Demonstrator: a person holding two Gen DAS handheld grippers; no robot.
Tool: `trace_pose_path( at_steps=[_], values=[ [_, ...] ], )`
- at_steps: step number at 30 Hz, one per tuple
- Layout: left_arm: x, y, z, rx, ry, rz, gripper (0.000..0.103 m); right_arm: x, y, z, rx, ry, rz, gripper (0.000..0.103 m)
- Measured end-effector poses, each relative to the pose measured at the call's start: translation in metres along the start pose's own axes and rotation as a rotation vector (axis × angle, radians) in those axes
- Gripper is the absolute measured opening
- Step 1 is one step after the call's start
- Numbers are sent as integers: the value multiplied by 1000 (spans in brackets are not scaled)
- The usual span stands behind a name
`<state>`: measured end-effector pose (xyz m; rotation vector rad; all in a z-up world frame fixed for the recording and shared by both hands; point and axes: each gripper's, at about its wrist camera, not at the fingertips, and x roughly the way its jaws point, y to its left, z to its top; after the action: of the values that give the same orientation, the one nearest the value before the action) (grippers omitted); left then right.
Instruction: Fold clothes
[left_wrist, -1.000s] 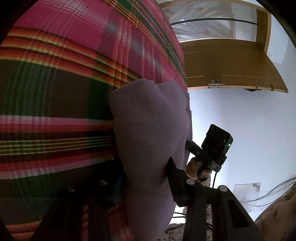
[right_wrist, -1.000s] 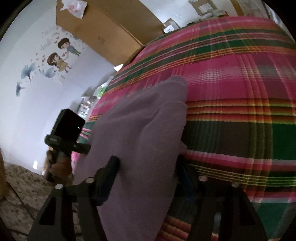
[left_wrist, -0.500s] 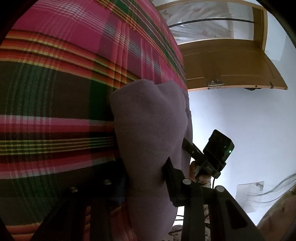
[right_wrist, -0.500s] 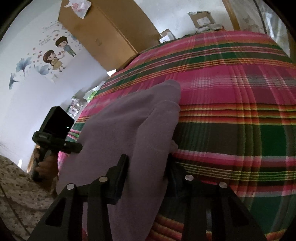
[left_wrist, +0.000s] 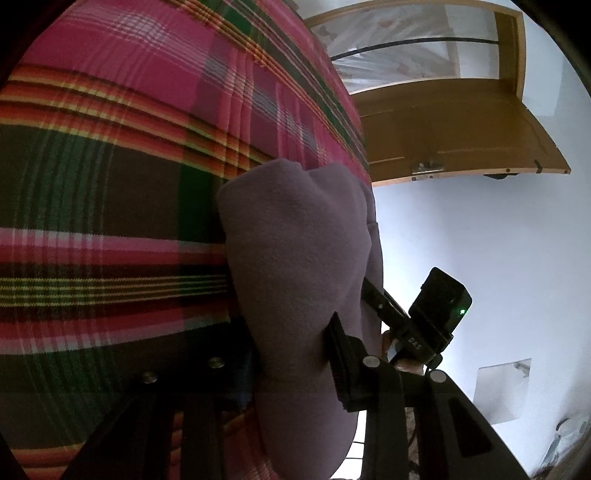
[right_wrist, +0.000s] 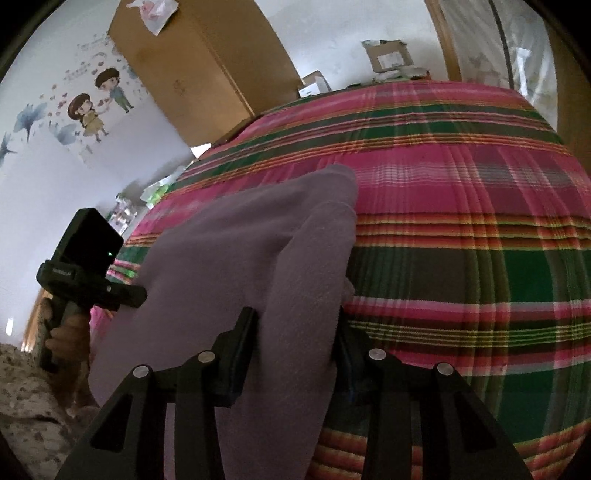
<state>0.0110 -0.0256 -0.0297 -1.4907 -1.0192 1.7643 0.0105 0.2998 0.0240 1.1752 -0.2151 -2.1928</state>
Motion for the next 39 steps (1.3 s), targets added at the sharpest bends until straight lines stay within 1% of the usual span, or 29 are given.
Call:
trace_pose_path(
  at_steps=[3,6,8,9,11,15,19,23,27,34,39],
  values=[
    [3,-1,1,10,-7,-3,33,0,6,-1,-7,-4,-46,40],
    [5,-3,1,18,-17,7,32,0,12,-3,-2,-16,-80,37],
    [10,-5,3,-2,-10,6,32,0,15,-5,4,-28,-89,34],
    [11,-5,5,-14,-3,3,32,0,17,-5,7,-33,-94,31],
    [13,-6,7,-28,6,3,32,-2,19,-7,5,-42,-103,29],
    [18,-17,9,11,2,42,32,-6,22,-7,32,-53,-116,27],
    [20,-21,17,11,20,31,32,-12,27,-6,47,-67,-122,25],
    [15,-29,26,43,2,48,32,-17,35,-2,52,-83,-106,25],
    [-2,-34,41,54,-45,48,32,-12,44,8,58,-90,-79,24],
    [-29,-32,70,41,-115,66,32,9,61,38,52,-103,-29,24],
    [-47,-25,88,13,-166,66,32,30,70,61,46,-106,-1,24]
  ],
)
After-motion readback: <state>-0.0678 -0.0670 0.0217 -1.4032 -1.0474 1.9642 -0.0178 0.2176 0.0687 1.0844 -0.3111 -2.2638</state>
